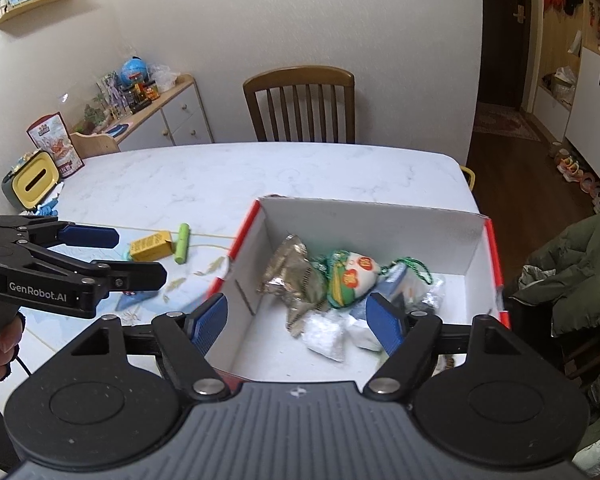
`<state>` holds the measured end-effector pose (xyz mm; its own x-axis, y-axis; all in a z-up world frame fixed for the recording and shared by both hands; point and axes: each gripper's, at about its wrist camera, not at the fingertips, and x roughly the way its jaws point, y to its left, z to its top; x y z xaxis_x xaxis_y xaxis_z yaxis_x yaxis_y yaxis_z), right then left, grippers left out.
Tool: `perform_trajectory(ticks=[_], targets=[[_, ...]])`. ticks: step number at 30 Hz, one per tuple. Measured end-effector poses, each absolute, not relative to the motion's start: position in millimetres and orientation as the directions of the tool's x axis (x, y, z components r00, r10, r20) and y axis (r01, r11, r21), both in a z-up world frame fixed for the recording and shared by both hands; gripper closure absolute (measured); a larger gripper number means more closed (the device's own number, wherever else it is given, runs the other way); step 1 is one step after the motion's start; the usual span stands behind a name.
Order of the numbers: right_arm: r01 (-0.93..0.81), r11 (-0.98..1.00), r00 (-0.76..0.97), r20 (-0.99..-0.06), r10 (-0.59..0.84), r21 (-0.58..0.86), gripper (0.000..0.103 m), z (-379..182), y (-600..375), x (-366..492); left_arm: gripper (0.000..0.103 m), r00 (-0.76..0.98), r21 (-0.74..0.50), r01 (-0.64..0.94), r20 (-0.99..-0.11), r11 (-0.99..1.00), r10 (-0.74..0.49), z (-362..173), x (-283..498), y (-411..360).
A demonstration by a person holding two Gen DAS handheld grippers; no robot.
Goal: Organize objects
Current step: 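Withdraw both tools from the box toward the remaining table items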
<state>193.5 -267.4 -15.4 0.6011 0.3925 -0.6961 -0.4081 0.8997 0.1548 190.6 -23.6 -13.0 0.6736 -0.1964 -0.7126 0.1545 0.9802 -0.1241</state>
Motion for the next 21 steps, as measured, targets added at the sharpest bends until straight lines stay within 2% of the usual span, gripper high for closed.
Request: perform_trajectory(ticks=[7, 14, 21], targets=[[-0.426, 0.889, 0.599, -0.683, 0.417, 0.169, 0.023, -15, -230, 184, 0.002, 0.694, -0.114, 0.125, -0.699, 0.986, -0.169, -11, 174, 20], [-0.446, 0.869, 0.584, -0.665, 0.466, 0.217, 0.021, -16, -190, 180, 0.001, 0.694, -0.121, 0.089, -0.705, 0.989, -0.149, -18, 167, 66], [-0.465, 0.861, 0.587, -0.657, 0.474, 0.205, 0.017, -18, -148, 177, 0.0, 0.691, -0.104, 0.058, -0.714, 0.993, -0.115, -30, 163, 108]])
